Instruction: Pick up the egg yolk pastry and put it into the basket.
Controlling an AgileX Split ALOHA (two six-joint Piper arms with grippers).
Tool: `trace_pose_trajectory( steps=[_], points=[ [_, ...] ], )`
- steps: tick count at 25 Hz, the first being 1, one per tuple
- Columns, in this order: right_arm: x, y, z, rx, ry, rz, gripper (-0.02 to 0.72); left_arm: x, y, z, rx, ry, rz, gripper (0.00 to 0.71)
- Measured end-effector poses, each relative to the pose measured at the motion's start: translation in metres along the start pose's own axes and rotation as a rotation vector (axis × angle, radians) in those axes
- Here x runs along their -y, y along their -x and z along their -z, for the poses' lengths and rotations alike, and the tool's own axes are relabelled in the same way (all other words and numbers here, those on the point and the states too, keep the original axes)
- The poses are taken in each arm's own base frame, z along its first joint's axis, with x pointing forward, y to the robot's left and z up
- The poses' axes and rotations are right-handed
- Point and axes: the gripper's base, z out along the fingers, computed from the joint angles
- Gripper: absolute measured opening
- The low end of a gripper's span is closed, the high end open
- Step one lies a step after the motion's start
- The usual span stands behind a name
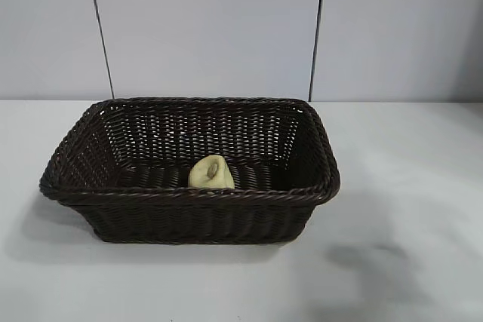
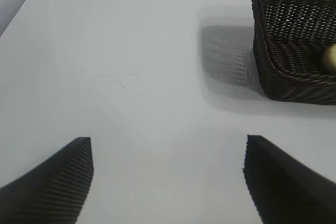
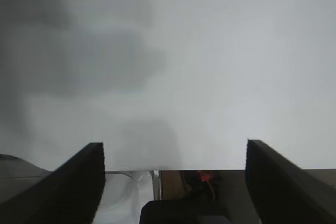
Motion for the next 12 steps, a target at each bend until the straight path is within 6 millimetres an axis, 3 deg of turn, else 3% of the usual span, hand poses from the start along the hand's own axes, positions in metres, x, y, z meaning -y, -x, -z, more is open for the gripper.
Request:
trace_pose_trajectory(
  steps=[12],
  points=[
    [0.001,-0.089,0.014,0.375,0.052,-0.023,0.540,0.000,0.000,0.000,0.000,0.000,0.000,0.571]
  ],
)
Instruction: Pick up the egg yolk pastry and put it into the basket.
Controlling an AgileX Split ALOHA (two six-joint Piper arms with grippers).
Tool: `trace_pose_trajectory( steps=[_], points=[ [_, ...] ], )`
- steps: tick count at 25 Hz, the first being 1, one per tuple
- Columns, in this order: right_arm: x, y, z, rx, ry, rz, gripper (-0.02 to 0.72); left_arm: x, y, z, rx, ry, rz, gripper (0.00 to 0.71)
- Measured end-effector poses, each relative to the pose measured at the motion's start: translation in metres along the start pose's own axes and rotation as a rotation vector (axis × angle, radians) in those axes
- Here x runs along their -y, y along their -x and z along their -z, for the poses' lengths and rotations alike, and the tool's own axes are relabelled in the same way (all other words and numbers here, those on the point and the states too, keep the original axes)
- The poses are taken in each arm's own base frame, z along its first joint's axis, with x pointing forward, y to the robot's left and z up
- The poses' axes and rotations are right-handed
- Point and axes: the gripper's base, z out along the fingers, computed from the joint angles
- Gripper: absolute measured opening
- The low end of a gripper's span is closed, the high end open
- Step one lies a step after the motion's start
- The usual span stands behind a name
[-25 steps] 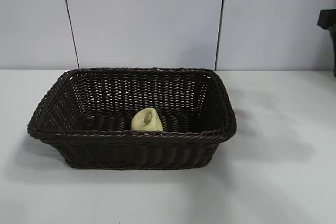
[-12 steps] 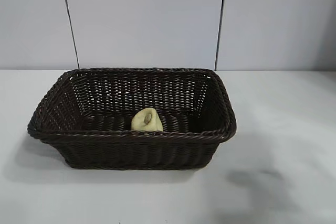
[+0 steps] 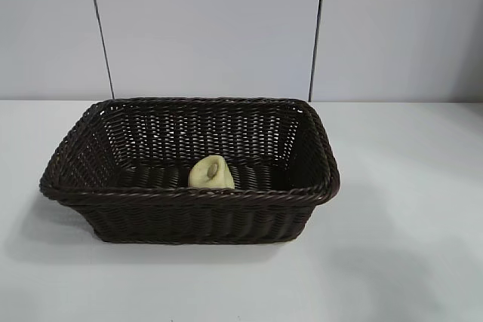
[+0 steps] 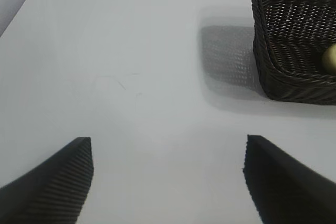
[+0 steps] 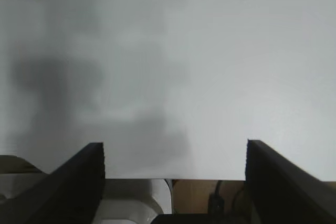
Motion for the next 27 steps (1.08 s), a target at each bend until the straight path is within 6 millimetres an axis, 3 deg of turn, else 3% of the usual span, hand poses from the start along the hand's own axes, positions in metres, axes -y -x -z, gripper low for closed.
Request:
trace_pose_trajectory(
  steps=[7,13,27],
  points=[
    [0.001,-0.026,0.034,0.301,0.017,0.000,0.540,0.000,0.000,0.000,0.000,0.000,0.000,0.571],
    [0.003,-0.050,0.051,0.487,0.027,0.000,0.540,0.000,0.000,0.000,0.000,0.000,0.000,0.571],
    [0.003,-0.052,0.052,0.503,0.028,0.000,0.540,0.000,0.000,0.000,0.000,0.000,0.000,0.571]
  ],
)
